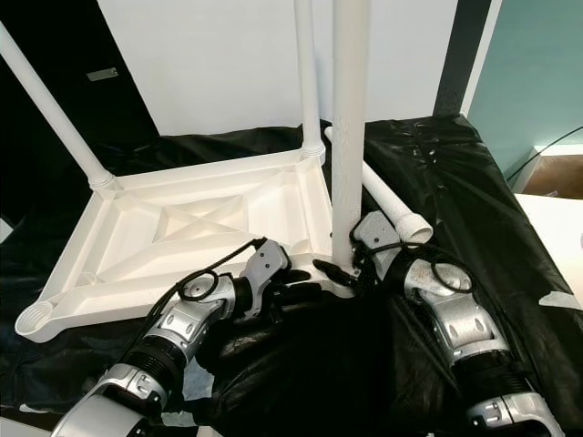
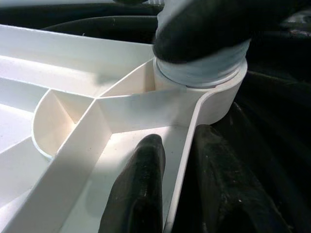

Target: Building children table

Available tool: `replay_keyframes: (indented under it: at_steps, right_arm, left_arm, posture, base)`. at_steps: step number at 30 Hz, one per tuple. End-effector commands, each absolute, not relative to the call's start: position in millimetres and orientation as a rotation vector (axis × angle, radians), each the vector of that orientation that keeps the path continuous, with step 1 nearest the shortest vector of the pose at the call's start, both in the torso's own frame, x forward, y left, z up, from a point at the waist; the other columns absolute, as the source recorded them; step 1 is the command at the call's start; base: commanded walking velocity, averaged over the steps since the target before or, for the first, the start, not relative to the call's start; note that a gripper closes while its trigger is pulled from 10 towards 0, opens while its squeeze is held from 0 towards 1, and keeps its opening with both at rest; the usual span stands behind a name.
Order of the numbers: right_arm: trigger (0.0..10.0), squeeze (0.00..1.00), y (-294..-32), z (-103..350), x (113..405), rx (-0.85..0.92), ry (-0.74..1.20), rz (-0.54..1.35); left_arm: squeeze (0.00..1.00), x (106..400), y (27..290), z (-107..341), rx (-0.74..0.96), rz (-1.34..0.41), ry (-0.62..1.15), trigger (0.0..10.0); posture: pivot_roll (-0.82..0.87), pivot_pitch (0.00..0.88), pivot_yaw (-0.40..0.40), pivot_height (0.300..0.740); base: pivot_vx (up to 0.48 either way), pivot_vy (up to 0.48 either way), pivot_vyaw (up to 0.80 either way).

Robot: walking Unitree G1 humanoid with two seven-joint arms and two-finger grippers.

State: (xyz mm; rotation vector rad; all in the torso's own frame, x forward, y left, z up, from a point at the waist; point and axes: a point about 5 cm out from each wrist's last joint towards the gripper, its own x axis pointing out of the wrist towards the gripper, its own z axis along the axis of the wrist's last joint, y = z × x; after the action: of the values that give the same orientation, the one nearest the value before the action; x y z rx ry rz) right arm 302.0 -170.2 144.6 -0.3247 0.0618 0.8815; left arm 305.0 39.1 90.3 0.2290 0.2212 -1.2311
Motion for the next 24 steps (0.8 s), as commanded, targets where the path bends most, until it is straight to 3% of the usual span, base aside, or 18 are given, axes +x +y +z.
replay_keyframes:
  at_steps: [1,4,5,6,8,19,20,21,22,23,24]
  right_arm:
    - [0.0,0.00,-172.8,143.7,302.5,-0.316,0.103,0.892]
    - [0.0,0.00,-167.5,143.1,300.5,-0.208,0.106,0.854]
    - [0.0,0.00,-163.7,139.3,301.7,-0.195,0.074,0.687]
    - [0.0,0.00,-163.7,139.3,301.7,-0.195,0.074,0.687]
    - [0.0,0.00,-161.2,128.8,290.0,-0.202,0.025,0.417]
    - [0.0,0.00,-161.8,122.4,271.9,-0.197,-0.026,0.218]
    - [1.3,0.00,-161.6,123.0,272.8,-0.194,-0.027,0.211]
    - [1.3,0.00,-161.6,123.0,272.8,-0.194,-0.027,0.211]
    - [4.9,0.00,-160.3,122.2,273.9,-0.202,-0.019,0.233]
    - [10.0,0.00,-159.2,122.7,275.3,-0.207,-0.009,0.263]
    - [10.0,1.00,-157.3,124.0,278.2,-0.194,0.000,0.335]
  left_arm:
    - [0.00,298.2,46.2,69.3,0.225,-1.221,0.329,10.0]
    - [0.00,298.2,45.3,68.6,0.226,-1.222,0.330,10.0]
    - [0.00,298.0,44.1,68.7,0.222,-1.225,0.331,10.0]
    - [0.00,298.0,44.1,68.7,0.222,-1.225,0.331,10.0]
    - [0.00,297.4,41.9,68.7,0.217,-1.234,0.330,10.0]
    - [0.00,296.1,44.5,65.6,0.218,-1.237,0.341,10.0]
    - [0.00,296.3,44.1,65.6,0.219,-1.239,0.342,10.0]
    - [0.00,296.3,44.1,65.6,0.219,-1.239,0.342,10.0]
    - [0.00,296.4,43.5,65.8,0.218,-1.240,0.341,10.0]
    - [0.00,296.5,43.0,65.9,0.218,-1.242,0.341,10.0]
    - [0.00,296.5,42.8,65.8,0.218,-1.243,0.341,10.0]
  posture:
    - [-0.09,0.000,0.094,0.740]
    - [-0.10,0.000,0.090,0.740]
    - [-0.10,0.000,0.090,0.740]
    - [-0.10,0.000,0.090,0.740]
    - [-0.09,0.000,0.083,0.740]
    - [-0.11,0.000,0.096,0.740]
    - [-0.11,0.000,0.096,0.740]
    - [-0.11,0.000,0.096,0.740]
    - [-0.11,0.000,0.098,0.740]
    - [-0.11,0.000,0.099,0.740]
    - [-0.11,0.000,0.098,0.740]
  base:
    - [0.000,0.000,0.00]
    - [0.000,0.000,0.00]
    - [0.000,0.000,0.00]
    - [0.000,0.000,0.00]
    - [0.000,0.000,0.00]
    - [0.000,0.000,0.00]
    - [0.000,0.000,0.00]
    - [0.000,0.000,0.00]
    - [0.000,0.000,0.00]
    - [0.000,0.000,0.00]
    - [0.000,0.000,0.00]
